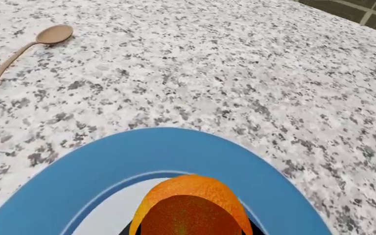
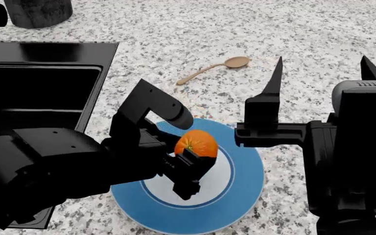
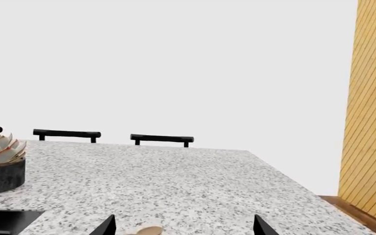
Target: Pick the tangerine from the sink and place it on the plate located on the counter
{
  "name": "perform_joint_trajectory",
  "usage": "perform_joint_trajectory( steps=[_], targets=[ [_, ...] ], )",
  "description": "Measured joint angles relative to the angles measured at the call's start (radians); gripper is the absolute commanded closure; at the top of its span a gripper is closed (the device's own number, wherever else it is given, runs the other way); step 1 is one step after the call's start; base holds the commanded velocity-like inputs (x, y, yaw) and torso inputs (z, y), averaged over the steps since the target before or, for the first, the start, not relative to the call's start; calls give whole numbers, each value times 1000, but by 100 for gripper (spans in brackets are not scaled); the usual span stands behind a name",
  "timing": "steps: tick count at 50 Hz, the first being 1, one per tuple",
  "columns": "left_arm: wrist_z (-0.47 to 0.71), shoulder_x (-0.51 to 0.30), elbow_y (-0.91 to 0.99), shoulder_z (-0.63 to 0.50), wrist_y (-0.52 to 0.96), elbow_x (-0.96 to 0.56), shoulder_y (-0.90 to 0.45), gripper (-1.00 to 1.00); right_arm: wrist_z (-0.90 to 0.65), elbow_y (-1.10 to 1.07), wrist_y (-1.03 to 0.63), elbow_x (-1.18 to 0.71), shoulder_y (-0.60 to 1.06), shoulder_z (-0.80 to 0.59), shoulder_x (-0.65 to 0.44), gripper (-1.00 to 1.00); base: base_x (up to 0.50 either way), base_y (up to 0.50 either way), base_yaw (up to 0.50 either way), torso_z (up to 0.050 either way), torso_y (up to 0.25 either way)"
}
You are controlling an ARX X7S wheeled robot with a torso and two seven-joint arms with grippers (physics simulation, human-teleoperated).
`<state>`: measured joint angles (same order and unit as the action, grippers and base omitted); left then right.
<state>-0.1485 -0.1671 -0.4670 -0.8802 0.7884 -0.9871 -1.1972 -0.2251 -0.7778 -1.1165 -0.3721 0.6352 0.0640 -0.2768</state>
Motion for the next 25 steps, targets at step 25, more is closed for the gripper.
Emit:
perform_joint_trajectory(
  steps=[25],
  targets=[
    [-9,14,-49,-12,13,-7,-7,100,-12,5,8,-5,-1,-13,-7,-100,0,0,0,0,0]
  ],
)
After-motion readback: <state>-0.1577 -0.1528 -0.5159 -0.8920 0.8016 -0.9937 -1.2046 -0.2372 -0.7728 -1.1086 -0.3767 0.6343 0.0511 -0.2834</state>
